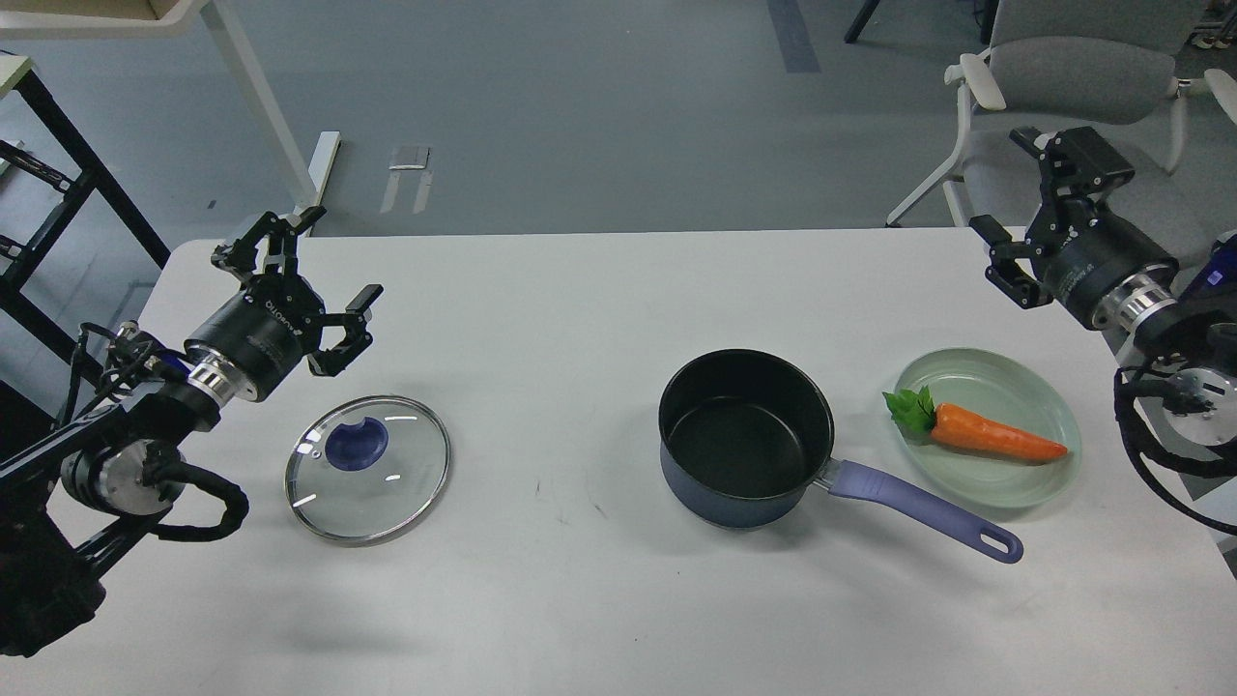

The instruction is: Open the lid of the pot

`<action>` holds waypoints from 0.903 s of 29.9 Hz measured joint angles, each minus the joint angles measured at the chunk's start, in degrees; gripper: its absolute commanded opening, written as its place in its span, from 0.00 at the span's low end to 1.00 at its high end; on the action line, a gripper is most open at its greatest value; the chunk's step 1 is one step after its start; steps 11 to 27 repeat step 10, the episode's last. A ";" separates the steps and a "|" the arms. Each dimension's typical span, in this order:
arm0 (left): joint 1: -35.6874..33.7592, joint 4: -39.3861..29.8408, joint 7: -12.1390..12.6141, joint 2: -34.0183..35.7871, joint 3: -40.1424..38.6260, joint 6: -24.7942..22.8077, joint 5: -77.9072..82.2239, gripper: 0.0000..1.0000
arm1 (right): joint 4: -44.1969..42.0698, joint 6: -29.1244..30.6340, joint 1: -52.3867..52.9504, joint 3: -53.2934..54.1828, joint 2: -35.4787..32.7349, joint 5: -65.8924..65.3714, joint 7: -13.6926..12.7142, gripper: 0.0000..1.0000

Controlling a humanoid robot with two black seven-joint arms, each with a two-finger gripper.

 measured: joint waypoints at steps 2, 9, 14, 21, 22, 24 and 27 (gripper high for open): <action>0.04 1.08 0.00 -0.70 -0.56 -0.04 0.01 0.99 | -0.74 -0.03 -0.45 0.49 1.20 0.07 0.00 1.00; 0.10 2.66 0.20 -2.19 -1.56 -0.27 0.02 0.99 | -0.31 3.96 -4.40 6.00 2.33 0.27 0.00 1.00; 0.10 2.68 0.23 -2.22 -1.58 -0.27 0.02 0.99 | -0.30 5.19 -5.06 6.88 2.45 0.27 0.00 1.00; 0.10 2.68 0.23 -2.22 -1.58 -0.27 0.02 0.99 | -0.30 5.19 -5.06 6.88 2.45 0.27 0.00 1.00; 0.10 2.68 0.23 -2.22 -1.58 -0.27 0.02 0.99 | -0.30 5.19 -5.06 6.88 2.45 0.27 0.00 1.00; 0.10 2.68 0.23 -2.22 -1.58 -0.27 0.02 0.99 | -0.30 5.19 -5.06 6.88 2.45 0.27 0.00 1.00; 0.10 2.68 0.23 -2.22 -1.58 -0.27 0.02 0.99 | -0.30 5.19 -5.06 6.88 2.45 0.27 0.00 1.00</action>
